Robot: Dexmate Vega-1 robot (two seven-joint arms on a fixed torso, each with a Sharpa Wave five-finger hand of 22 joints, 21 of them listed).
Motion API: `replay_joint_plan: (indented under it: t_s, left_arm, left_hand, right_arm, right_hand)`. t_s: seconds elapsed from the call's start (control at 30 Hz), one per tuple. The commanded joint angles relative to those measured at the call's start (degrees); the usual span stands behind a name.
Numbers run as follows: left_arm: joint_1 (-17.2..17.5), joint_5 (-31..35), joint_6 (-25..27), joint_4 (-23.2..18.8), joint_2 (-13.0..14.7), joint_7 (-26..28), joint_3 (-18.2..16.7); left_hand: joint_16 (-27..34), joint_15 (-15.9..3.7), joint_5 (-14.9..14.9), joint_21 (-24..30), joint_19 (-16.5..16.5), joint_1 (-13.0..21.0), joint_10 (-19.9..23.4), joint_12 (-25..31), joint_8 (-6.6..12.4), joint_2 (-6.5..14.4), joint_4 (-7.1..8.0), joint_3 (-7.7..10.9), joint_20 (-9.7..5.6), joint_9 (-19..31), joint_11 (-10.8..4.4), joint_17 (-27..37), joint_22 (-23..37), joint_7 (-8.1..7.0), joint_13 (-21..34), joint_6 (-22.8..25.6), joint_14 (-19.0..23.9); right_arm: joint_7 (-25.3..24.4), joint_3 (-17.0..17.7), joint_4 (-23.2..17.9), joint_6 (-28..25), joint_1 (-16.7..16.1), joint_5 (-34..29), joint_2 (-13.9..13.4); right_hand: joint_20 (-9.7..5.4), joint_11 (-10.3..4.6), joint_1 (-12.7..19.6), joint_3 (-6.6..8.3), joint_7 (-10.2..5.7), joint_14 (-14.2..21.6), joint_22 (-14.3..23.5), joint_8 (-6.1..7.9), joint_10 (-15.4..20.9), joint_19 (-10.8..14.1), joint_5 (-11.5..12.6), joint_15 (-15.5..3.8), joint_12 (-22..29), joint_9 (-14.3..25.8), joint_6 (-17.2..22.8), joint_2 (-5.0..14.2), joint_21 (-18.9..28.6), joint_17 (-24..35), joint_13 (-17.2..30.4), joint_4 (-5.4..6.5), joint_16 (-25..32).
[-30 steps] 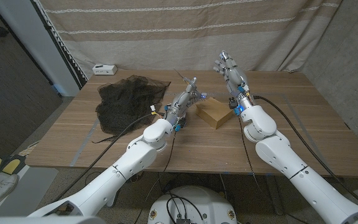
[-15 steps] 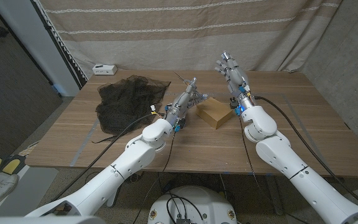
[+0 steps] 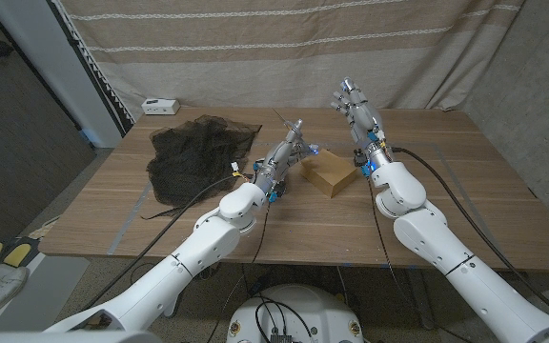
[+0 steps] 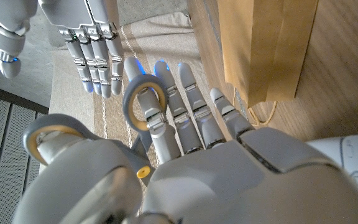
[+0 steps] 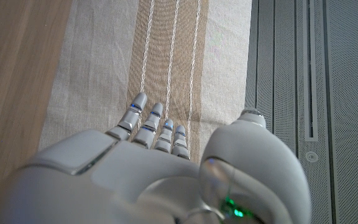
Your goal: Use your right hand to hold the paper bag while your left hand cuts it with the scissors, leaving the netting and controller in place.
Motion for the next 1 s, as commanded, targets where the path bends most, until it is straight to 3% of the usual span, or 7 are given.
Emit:
replay_joint_plan:
  t_s: [0.03,0.23,0.37,0.53,0.67,0.87,1.0]
  left_arm:
    - [0.3,-0.1,-0.1,-0.3,-0.2,0.4,-0.1]
    - [0.4,-0.4,0.4,-0.4,0.0,0.4,-0.1]
    - [0.6,-0.3,0.1,-0.4,0.0,0.6,-0.1]
    - [0.8,-0.4,-0.2,-0.4,-0.1,0.8,-0.3]
    - [0.9,-0.6,-0.4,-0.4,-0.1,0.8,-0.5]
    - [1.1,-0.5,-0.7,-0.3,-0.2,1.0,-0.5]
    - [1.2,-0.3,-0.6,-0.4,-0.1,1.2,-0.5]
  left_hand:
    - [1.0,-7.39,0.5,0.0,0.4,1.7,6.5,2.0,0.88,0.1,-0.81,-0.07,0.00,0.7,-6.85,1.2,0.0,1.44,2.8,1.6,0.7]
    - [1.2,-7.36,0.6,-0.1,0.4,2.2,6.5,3.2,0.94,0.2,-0.91,-0.12,0.00,1.1,-6.95,1.9,0.1,1.94,4.8,1.5,0.2]
    - [2.8,-7.43,0.8,-0.2,0.4,3.1,7.2,8.6,2.54,0.3,-0.99,-0.10,-0.05,2.8,-6.23,4.2,0.2,2.94,12.5,4.0,0.8]
    - [4.7,-7.45,1.1,-0.2,0.7,4.4,6.7,14.4,4.93,0.5,-0.99,-0.08,-0.34,5.6,-6.44,7.1,0.4,3.45,21.8,6.3,1.2]
    - [5.6,-7.41,1.2,-0.2,0.8,5.1,6.2,15.5,5.63,0.6,-1.06,-0.03,-0.47,6.7,-6.33,8.6,0.4,3.31,23.8,6.3,1.1]
    - [6.0,-7.42,1.3,-0.2,0.7,5.3,6.3,15.0,5.84,0.6,-1.01,-0.10,-0.48,7.3,-6.13,9.5,0.5,3.26,22.8,5.9,0.9]
    - [6.6,-7.35,1.2,-0.3,0.7,5.4,6.9,15.7,6.71,0.3,-0.92,-0.28,-0.44,8.0,-5.52,10.3,0.6,3.82,23.3,7.0,1.2]
  right_arm:
    - [-0.3,0.3,-0.7,0.2,-0.5,-0.3,-0.2]
    - [-0.7,0.5,-1.1,0.2,-0.9,-0.4,-0.2]
    - [-1.0,0.6,-1.2,0.3,-1.2,-0.6,-0.2]
    - [-1.1,0.6,-1.3,0.4,-1.3,-0.8,-0.1]
    - [-1.3,0.7,-1.4,0.5,-1.3,-1.0,0.0]
    - [-1.3,0.7,-1.5,0.8,-1.4,-1.4,-0.1]
    - [-1.7,1.0,-1.9,0.8,-1.5,-1.6,-0.1]
  right_hand:
    - [0.83,-0.57,-0.5,-0.32,-0.30,0.0,0.1,0.18,0.0,0.0,-0.1,-1.41,0.2,0.0,-0.4,0.12,-0.2,0.1,0.0,-0.24,0.5]
    - [0.82,-0.84,-0.5,-0.35,-0.31,-0.1,0.1,0.17,-0.1,0.0,-0.1,-1.35,0.2,0.0,-0.5,0.10,-0.3,0.1,-0.1,-0.29,0.5]
    - [0.87,-0.67,-0.5,-0.37,-0.26,0.0,0.1,0.14,0.0,0.0,-0.1,-1.36,0.3,0.0,-0.6,0.11,-0.4,0.0,-0.1,-0.32,0.5]
    - [0.87,-0.51,-0.6,-0.40,-0.24,-0.1,0.1,0.13,-0.1,0.0,-0.1,-1.41,0.2,0.0,-0.6,0.12,-0.5,-0.1,-0.1,-0.34,0.5]
    - [0.86,-0.56,-0.7,-0.42,-0.26,-0.1,0.1,0.14,-0.1,0.0,-0.1,-1.36,0.2,-0.1,-0.7,0.11,-0.6,-0.1,-0.1,-0.37,0.5]
    - [0.95,-0.71,-0.7,-0.45,-0.23,-0.1,0.1,0.12,-0.1,-0.1,-0.1,-1.46,0.2,-0.1,-0.7,0.13,-0.7,-0.2,-0.1,-0.39,0.5]
    - [1.22,-0.75,-0.8,-0.52,-0.30,-0.1,0.1,0.10,-0.2,-0.2,-0.1,-1.42,0.2,-0.1,-0.8,0.07,-0.9,-0.3,-0.1,-0.41,0.5]
